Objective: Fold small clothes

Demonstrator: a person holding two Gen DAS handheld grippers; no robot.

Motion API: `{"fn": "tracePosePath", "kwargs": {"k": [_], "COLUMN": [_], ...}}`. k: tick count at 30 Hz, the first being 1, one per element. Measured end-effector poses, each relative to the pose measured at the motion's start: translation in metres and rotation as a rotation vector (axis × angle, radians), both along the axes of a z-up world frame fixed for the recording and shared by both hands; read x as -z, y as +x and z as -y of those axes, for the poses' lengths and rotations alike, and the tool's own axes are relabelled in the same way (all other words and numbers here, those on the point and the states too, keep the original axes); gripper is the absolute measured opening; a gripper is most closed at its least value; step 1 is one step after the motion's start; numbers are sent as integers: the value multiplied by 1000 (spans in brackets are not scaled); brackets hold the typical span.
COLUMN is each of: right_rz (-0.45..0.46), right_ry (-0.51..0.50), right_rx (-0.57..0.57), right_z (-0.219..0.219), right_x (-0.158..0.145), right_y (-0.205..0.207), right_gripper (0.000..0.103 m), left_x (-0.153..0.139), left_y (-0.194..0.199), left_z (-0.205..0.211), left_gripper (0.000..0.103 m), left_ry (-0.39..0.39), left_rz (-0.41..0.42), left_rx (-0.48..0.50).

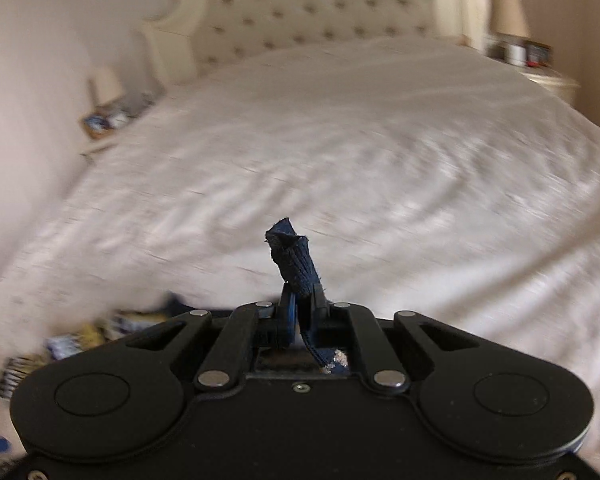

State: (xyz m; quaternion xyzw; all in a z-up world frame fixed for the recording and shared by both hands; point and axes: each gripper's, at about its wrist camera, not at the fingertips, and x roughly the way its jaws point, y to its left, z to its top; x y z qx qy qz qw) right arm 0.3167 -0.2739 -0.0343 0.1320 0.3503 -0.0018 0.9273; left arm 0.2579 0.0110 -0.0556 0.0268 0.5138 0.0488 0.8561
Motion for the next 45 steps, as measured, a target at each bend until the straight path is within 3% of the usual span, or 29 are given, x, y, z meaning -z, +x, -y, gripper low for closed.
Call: {"fn": "tracePosePath", "kwargs": {"k": [7, 13, 19, 22, 28, 31, 34, 38, 45], "right_rz": [15, -55, -145, -182, -187, -165, -151, -164, -257], "right_ry": [60, 62, 50, 60, 81, 101, 94, 61, 1], "right_rx": [-162, -245, -244, -231, -268, -269, -256, -217, -117], "right_z": [-106, -180, -219, -228, -241, -238, -227, -200, -139], "right_x": [-6, 31, 71, 84, 94, 85, 77, 72, 86], "right_y": [42, 64, 73, 71, 66, 58, 47, 20, -41], "right_gripper": [12, 12, 12, 14, 40, 42, 45, 56, 61], "left_x": [1, 1, 3, 4, 7, 8, 9, 12, 14], "left_y": [-11, -18, -18, -17, -14, -12, -7, -2, -2], "left_z": [-58, -105, -141, -153, -161, -157, -147, -123, -62], "left_gripper": [59, 59, 59, 59, 59, 59, 59, 59, 59], "left_ry": [2, 22, 36, 36, 31, 25, 17, 7, -1], "left_rz": [2, -8, -15, -18, -25, -26, -22, -19, -18], "left_rx": [-54, -83, -101, -107, -98, -81, -43, 29, 158]}}
